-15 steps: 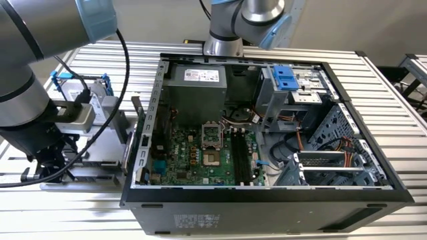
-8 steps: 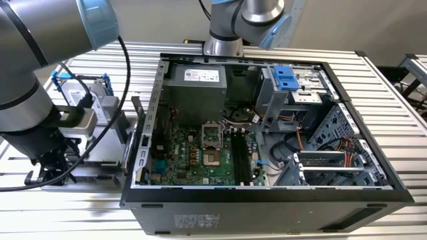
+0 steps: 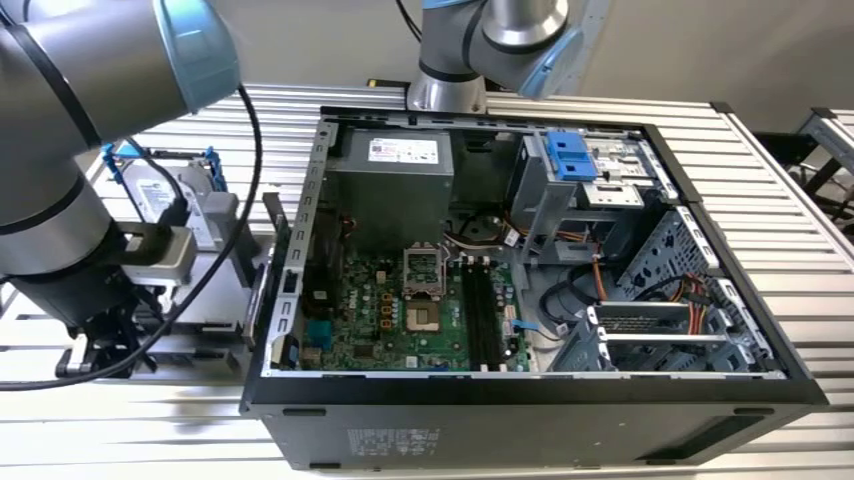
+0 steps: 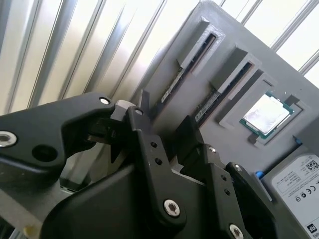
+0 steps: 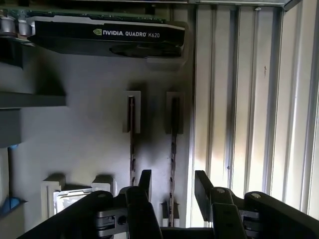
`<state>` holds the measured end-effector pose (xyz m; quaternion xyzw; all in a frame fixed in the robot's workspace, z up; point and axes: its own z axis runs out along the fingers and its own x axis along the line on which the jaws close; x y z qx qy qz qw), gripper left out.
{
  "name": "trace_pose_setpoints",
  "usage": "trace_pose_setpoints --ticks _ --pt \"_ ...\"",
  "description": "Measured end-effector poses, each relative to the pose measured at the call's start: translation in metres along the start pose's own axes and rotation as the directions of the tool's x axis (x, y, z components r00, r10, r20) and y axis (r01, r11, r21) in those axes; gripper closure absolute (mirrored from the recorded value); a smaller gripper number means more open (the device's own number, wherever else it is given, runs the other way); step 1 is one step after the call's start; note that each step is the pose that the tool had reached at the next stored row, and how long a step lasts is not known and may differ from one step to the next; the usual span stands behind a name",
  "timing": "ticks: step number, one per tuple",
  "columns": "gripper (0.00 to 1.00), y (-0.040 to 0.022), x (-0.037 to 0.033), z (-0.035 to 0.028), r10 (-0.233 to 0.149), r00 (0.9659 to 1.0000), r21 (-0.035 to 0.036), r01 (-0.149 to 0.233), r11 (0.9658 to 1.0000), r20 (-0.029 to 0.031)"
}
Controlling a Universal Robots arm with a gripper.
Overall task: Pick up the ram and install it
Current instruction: 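Pick up the ram and move it above insertion slot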
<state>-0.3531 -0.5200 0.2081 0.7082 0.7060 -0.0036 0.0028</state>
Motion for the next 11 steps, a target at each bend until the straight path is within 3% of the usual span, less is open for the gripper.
trace_pose_setpoints --ticks 11 --pt "0.0 -0.0002 0.0001 0.0089 0.0 1.0 -0.0007 0.0 1.0 0.0001"
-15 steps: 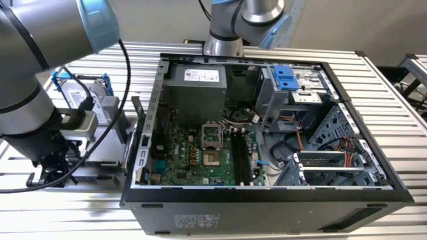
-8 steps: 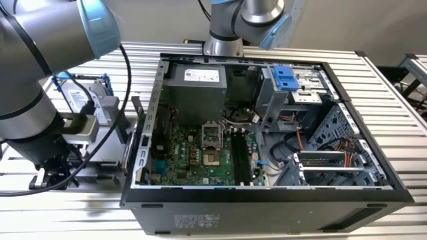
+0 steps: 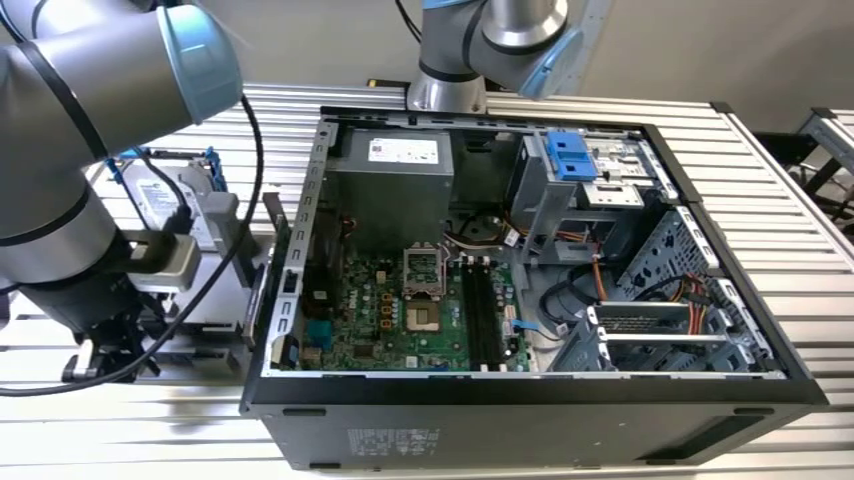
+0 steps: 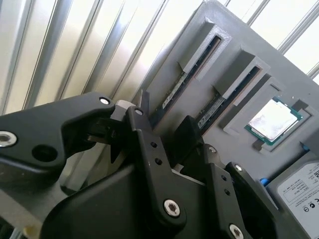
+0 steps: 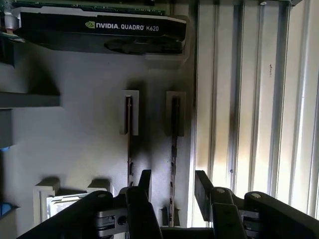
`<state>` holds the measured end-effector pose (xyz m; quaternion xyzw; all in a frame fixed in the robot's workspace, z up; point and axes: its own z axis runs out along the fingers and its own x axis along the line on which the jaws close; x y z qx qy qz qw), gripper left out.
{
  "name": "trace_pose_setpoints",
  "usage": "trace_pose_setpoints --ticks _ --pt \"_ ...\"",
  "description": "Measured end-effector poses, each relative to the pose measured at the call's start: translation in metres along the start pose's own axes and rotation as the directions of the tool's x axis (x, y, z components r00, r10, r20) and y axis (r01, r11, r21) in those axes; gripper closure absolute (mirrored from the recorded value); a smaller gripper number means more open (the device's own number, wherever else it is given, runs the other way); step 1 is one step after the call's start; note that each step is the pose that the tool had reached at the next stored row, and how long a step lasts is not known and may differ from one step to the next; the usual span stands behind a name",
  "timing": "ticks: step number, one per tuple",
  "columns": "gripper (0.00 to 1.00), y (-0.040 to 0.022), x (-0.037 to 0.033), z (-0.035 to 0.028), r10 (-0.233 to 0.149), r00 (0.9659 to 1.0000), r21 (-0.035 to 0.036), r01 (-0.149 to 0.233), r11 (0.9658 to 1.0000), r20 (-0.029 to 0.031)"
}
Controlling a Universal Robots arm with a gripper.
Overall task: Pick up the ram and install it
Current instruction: 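Pick up the ram and move it above insertion slot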
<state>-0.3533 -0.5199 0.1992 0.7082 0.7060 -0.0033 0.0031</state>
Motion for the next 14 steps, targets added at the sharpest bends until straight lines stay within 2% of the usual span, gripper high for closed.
trace_pose_setpoints --ticks 4,7,9,11,14 --pt "0.0 -0.0005 0.0002 0.0011 0.0 1.0 0.0043 0.0 1.0 -0.0019" --pt "0.0 -0.001 0.0003 0.0017 0.0 0.9999 0.0057 0.0 1.0 -0.0102" --pt "0.0 -0.0011 0.0005 0.0021 0.0 0.9999 0.0053 0.0 1.0 -0.0126" --pt "0.0 -0.0012 0.0005 0.0025 0.0 0.9998 0.0053 0.0 1.0 -0.0205" --pt "0.0 -0.0013 0.0007 0.0031 0.0 0.9997 0.0052 0.0 1.0 -0.0248"
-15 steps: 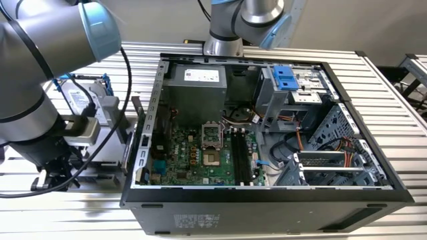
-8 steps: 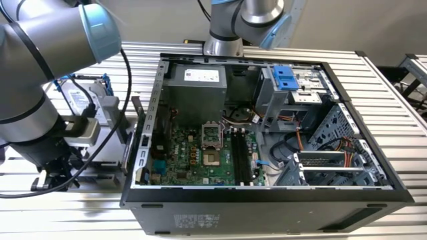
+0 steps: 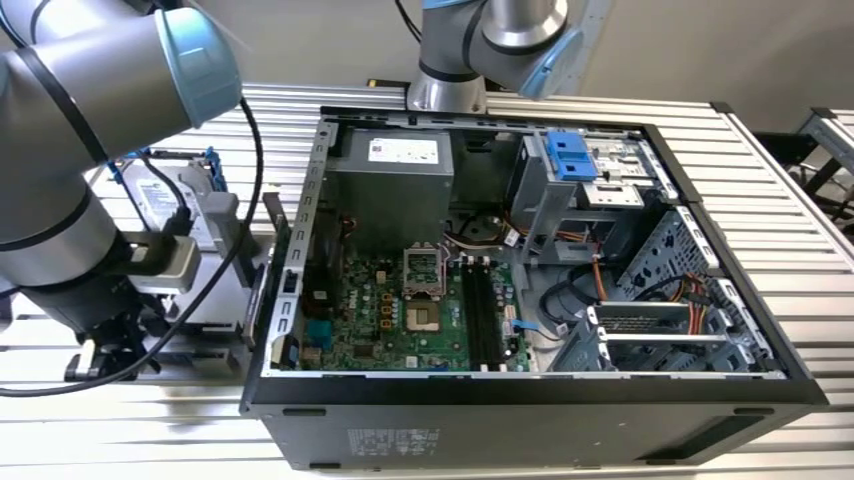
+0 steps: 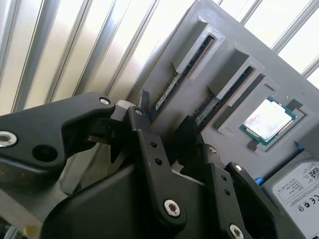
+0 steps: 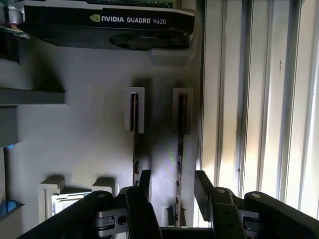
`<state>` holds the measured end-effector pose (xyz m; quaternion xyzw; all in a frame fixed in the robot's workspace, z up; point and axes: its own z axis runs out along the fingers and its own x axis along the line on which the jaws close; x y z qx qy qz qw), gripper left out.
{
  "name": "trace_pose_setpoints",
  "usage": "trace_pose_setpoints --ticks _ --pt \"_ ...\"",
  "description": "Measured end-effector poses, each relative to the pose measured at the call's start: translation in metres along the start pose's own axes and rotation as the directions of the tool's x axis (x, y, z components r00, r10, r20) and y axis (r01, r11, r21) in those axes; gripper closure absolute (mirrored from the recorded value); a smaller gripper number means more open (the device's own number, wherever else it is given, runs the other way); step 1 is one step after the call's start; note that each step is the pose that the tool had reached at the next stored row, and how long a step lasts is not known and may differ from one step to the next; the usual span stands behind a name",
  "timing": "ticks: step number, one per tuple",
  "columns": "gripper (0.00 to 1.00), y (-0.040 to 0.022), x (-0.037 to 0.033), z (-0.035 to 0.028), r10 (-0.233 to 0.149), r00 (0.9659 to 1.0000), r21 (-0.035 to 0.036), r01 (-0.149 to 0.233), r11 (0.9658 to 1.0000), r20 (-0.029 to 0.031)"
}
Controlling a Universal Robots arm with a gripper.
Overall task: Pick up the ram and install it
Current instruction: 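Pick up the ram and move it above insertion slot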
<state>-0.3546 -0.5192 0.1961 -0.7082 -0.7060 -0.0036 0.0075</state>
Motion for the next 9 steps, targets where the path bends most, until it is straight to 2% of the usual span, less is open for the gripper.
trace_pose_setpoints --ticks 9 --pt "0.0 -0.0016 0.0012 0.001 0.0 1.0 0.001 0.0 1.0 -0.0005"
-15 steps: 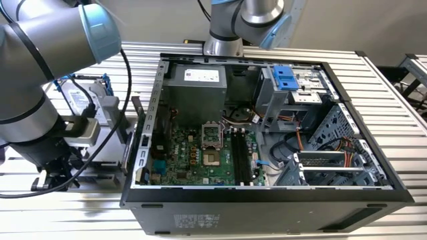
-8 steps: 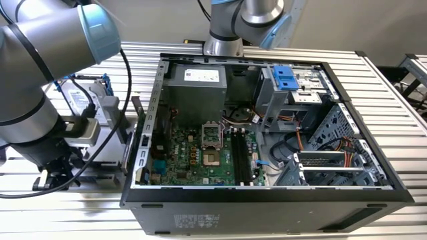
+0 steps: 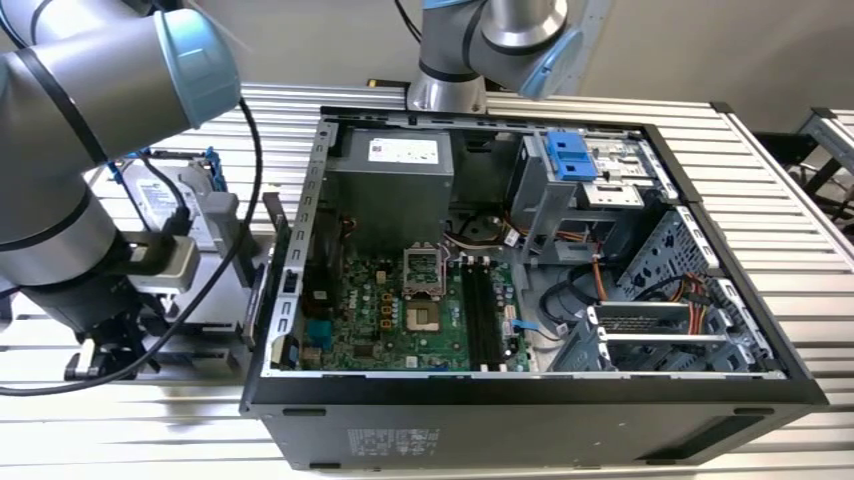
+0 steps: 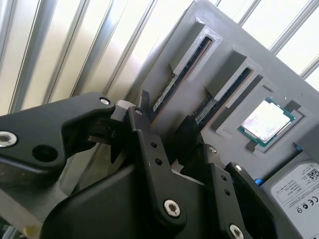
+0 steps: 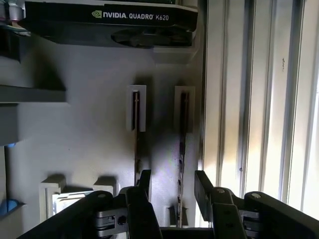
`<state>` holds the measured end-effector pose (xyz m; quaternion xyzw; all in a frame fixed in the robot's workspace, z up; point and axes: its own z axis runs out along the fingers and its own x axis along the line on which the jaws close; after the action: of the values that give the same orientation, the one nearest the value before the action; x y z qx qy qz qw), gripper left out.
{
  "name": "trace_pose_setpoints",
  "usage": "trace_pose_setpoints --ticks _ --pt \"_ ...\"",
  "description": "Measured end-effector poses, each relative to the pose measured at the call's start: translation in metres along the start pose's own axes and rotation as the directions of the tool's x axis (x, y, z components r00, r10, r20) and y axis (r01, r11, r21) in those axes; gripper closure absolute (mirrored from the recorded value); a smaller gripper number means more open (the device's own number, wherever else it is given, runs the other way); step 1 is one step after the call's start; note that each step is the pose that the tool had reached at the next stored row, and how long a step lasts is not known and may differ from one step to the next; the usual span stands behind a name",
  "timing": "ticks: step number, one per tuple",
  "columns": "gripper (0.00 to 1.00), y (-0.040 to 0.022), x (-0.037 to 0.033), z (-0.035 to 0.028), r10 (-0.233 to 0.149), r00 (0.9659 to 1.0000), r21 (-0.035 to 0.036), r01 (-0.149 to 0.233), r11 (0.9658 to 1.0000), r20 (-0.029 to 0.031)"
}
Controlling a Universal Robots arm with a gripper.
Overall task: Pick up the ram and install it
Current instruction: 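Pick up the ram and move it above insertion slot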
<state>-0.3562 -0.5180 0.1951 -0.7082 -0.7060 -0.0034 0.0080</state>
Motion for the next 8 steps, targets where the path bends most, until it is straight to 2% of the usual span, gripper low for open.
trace_pose_setpoints --ticks 8 --pt "0.0 -0.0008 0.0002 0.0002 0.0 1.0 0.0001 0.0 1.0 0.0001"
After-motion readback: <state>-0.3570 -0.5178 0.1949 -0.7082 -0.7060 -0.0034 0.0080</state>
